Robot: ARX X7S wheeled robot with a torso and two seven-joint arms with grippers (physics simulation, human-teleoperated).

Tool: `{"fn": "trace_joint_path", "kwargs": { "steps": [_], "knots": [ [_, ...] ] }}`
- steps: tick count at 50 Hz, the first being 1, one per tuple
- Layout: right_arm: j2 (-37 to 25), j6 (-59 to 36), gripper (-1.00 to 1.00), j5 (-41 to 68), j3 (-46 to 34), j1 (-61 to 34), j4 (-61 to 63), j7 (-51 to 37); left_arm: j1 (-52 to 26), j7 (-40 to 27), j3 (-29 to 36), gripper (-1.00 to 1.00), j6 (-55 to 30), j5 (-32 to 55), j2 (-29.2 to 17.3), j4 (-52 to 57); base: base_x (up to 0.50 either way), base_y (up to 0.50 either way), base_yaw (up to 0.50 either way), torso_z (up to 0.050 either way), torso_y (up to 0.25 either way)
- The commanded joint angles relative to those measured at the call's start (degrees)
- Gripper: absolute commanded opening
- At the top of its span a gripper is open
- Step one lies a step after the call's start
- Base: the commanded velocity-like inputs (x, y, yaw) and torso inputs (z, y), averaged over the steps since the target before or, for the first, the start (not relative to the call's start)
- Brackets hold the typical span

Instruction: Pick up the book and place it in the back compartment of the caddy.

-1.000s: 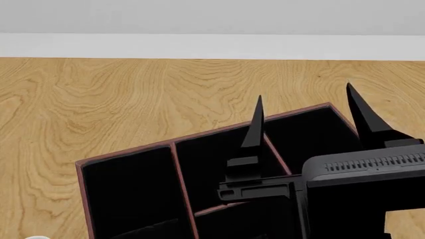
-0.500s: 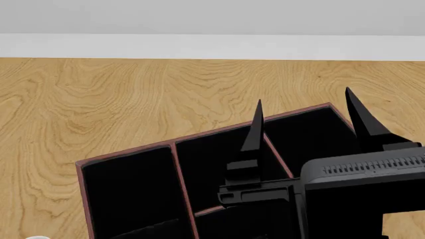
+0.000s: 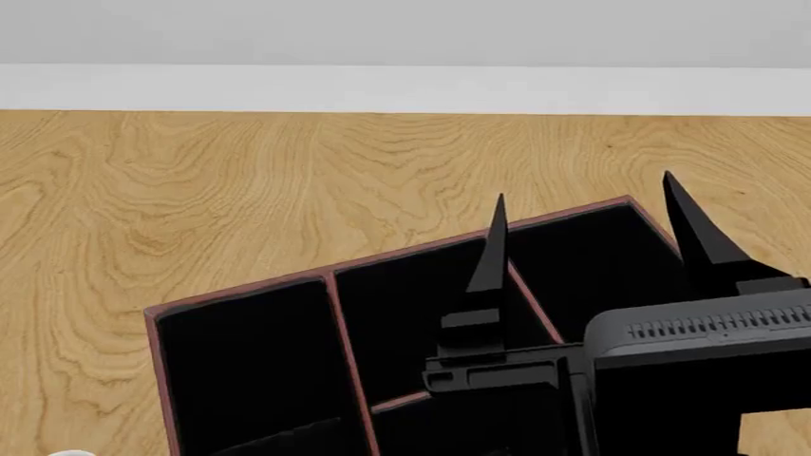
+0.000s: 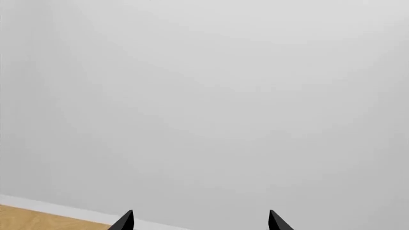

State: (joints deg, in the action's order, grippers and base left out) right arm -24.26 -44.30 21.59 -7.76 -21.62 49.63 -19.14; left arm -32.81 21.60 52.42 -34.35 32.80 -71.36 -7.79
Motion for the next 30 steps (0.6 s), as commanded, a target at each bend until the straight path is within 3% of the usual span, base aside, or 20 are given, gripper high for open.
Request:
{"fn": "trace_joint_path", "kwargs": {
  "steps": [1,11,18,24,30],
  "knots": [
    [-0.21,0.21,1.0,0.48,0.19,-0.07,0.17,-0.02,1.08,-5.4,-2.94,-1.0,-0.11,2.52,-5.42,3.83,0.0,0.0,0.0,0.0,0.0],
    [-0.71,2.17,1.0,0.8,1.46,1.38,-0.38,0.42,-3.94,-10.66,-6.61,-1.0,-6.54,1.85,-8.91,10.59,0.0,0.0,0.0,0.0,0.0],
    [-0.73,3.36,1.0,0.99,1.72,1.78,-0.96,0.75,-9.6,-8.57,-9.47,-1.0,-12.13,-0.02,-10.96,16.84,0.0,0.0,0.0,0.0,0.0],
    [-0.59,4.62,1.0,1.07,1.82,1.95,-1.62,1.08,-15.41,-5.19,-11.49,-1.0,-19.53,-1.84,-9.42,18.78,0.0,0.0,0.0,0.0,0.002],
    [-0.81,5.36,1.0,1.43,2.31,2.05,-2.07,1.46,-18.51,-2.37,-12.46,-1.0,-20.77,-3.31,-9.37,20.4,0.0,0.0,0.0,0.0,0.0]
  ]
}}
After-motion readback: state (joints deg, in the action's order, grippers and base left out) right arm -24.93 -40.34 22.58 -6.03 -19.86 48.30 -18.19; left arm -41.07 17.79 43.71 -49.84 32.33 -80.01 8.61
